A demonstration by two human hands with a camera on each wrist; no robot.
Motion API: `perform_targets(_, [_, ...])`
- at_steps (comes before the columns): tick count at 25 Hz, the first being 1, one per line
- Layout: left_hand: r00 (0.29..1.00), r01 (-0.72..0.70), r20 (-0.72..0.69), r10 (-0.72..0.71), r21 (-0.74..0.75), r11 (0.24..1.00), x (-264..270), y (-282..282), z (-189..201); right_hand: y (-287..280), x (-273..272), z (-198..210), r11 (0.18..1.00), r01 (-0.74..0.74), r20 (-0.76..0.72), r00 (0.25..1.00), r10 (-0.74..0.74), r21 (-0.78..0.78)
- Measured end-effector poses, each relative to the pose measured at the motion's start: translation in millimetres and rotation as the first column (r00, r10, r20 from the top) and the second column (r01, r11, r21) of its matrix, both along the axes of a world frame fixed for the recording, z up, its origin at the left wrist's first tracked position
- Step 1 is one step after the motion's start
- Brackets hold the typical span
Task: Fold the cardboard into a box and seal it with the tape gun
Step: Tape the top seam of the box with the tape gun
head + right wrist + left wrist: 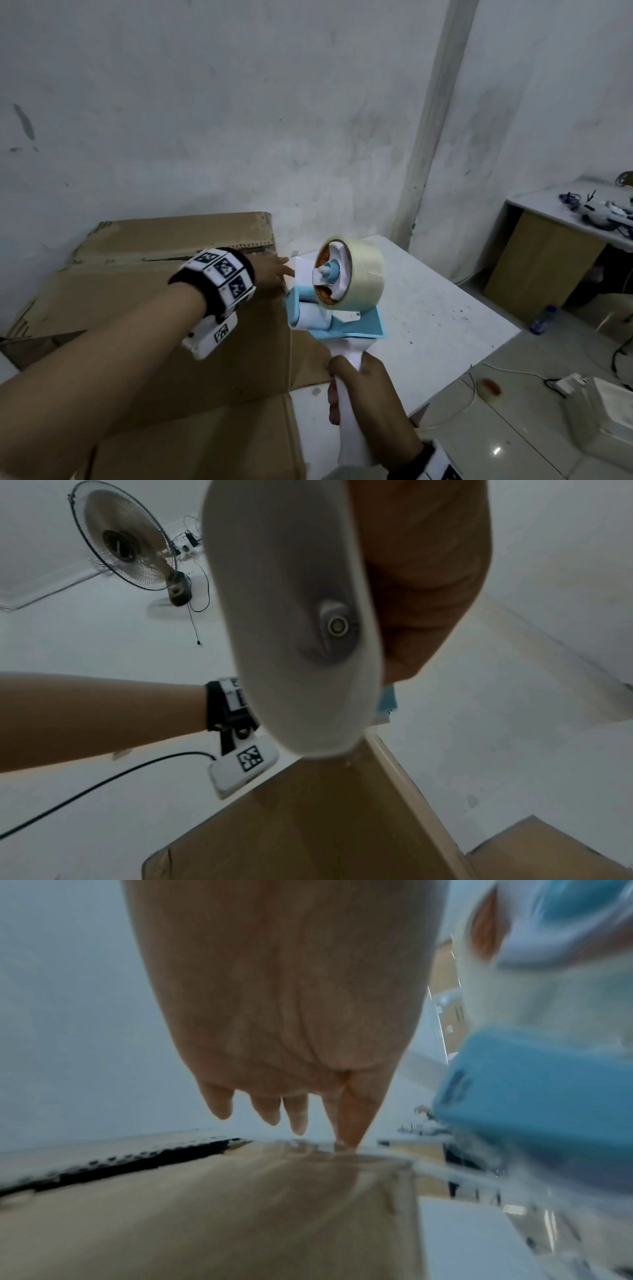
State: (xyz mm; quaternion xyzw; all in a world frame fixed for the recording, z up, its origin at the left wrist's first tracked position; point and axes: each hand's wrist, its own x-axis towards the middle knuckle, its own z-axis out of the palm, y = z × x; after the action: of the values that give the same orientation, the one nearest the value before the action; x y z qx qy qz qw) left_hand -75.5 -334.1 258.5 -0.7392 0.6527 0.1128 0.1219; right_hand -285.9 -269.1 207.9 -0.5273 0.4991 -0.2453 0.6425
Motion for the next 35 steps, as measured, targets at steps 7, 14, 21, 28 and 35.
perform_targets(7, [0.992, 0.116, 0.075, -0.104, -0.186, 0.976, 3.0, 46.6, -50.6, 12.2, -0.5, -14.7, 1.000, 0.003, 0.054, 0.999, -0.004, 0.007])
perform_targets(14, [0.991, 0.097, -0.050, -0.126, -0.382, 0.919, 7.2, 41.3, -56.8, 14.2, -10.5, -10.5, 0.998, 0.005, -0.022, 1.000, -0.007, -0.060])
perform_targets(21, [0.930, -0.076, -0.355, -0.095, -0.440, 0.895, 8.6, 35.6, -53.6, 20.7, -12.9, -20.6, 0.999, -0.040, -0.057, 0.998, 0.038, -0.037])
perform_targets(28, [0.948, -0.087, -0.314, -0.044, -0.392, 0.916, 6.0, 29.9, -57.0, 9.8, 3.6, -50.6, 0.997, 0.007, 0.061, 0.998, -0.012, 0.077])
perform_targets(35, [0.965, -0.070, -0.262, -0.030, -0.363, 0.929, 11.4, 25.7, -60.8, -16.0, -6.2, -41.1, 0.993, -0.050, -0.018, 0.998, 0.052, 0.108])
